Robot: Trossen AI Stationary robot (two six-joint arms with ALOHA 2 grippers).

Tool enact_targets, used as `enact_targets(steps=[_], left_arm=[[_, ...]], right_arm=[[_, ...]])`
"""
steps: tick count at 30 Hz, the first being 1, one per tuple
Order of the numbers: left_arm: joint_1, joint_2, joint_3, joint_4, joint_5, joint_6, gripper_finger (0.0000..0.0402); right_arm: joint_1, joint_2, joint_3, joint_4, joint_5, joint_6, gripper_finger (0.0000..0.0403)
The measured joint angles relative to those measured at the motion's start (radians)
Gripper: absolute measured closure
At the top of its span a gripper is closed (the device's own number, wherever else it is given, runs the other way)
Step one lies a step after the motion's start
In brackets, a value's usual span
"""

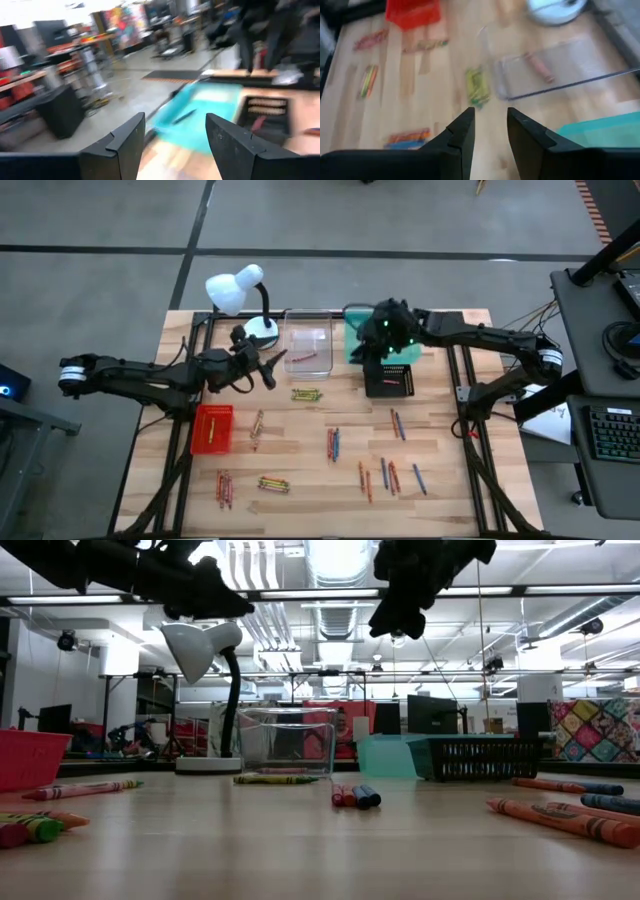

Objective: Sort crayons
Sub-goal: Put the red crayon into the black bin

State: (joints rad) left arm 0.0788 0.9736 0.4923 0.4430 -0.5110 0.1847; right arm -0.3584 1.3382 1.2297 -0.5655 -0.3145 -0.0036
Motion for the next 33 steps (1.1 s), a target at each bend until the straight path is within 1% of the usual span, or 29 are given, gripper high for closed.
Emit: enact_targets(steps=[2, 4, 7, 11, 14, 17, 21, 25, 29, 33], left_arm=[[0.001, 0.002, 0.016, 0.021, 0.047, -0.026, 0.0209], [0.002, 0.008, 0.076, -0.023, 0.075, -0.087, 0.0210], [0.002, 0.042, 0.191, -0.206, 0.142, -0.102, 0.0210], [0.014, 0.140, 0.335, -0.410, 0.147, -0.055, 0.0211], [0.050, 0.231, 0.454, -0.538, 0.146, -0.017, 0.0211], [0.091, 0.334, 0.569, -0.722, 0.160, 0.015, 0.0211], [0.142, 0.451, 0.677, -0.902, 0.162, 0.038, 0.0211], [0.189, 0.545, 0.753, -0.993, 0.163, 0.056, 0.0211], [0.224, 0.619, 0.812, -1.004, 0.164, 0.113, 0.0211], [0.260, 0.682, 0.868, -1.051, 0.223, 0.158, 0.0211]], right_arm=[[0.020, 0.001, -0.002, -0.001, 0.001, 0.036, 0.0306], [0.039, -0.006, 0.002, -0.037, 0.001, 0.091, 0.0310], [0.066, -0.027, 0.007, -0.125, -0.001, 0.079, 0.0316], [0.067, -0.064, 0.006, -0.196, 0.001, -0.001, 0.0323], [0.051, -0.087, -0.004, -0.194, 0.007, -0.069, 0.0328], [0.038, -0.106, -0.020, -0.173, 0.002, -0.128, 0.0333], [0.030, -0.122, -0.085, -0.055, 0.003, -0.174, 0.0335], [0.031, -0.124, -0.154, 0.036, 0.000, -0.181, 0.0335], [0.031, -0.124, -0.196, 0.065, 0.001, -0.158, 0.0337], [0.031, -0.125, -0.226, 0.070, 0.000, -0.120, 0.0339]])
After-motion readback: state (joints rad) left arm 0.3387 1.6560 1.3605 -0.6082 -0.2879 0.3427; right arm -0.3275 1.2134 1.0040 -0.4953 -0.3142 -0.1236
